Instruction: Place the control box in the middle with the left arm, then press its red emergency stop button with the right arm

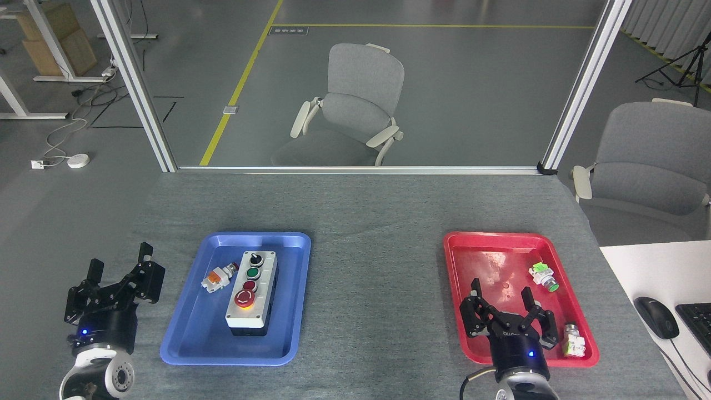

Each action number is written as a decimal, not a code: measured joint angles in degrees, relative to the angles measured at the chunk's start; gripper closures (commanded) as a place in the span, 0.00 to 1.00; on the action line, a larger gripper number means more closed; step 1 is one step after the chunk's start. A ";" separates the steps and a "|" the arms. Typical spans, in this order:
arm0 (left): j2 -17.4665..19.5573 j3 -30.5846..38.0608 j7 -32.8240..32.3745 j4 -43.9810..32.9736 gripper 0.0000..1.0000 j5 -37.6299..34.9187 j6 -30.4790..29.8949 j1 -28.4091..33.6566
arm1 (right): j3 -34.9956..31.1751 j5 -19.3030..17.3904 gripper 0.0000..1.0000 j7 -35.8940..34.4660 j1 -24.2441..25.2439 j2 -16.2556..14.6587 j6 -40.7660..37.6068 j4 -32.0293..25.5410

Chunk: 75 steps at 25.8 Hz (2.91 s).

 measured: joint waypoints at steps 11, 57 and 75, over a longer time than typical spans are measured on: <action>0.35 -0.25 -0.12 -1.26 0.01 -0.57 1.55 0.57 | -0.07 0.00 0.01 -0.26 0.00 0.44 0.00 0.00; -1.48 -0.85 -3.20 -8.05 0.01 2.44 2.03 3.14 | 0.00 -0.91 0.01 0.07 0.00 -0.23 -0.19 -2.59; -6.09 -13.07 -2.95 -6.27 0.01 -7.65 4.99 13.01 | 0.00 -0.91 0.01 0.11 0.00 0.38 -0.17 -2.73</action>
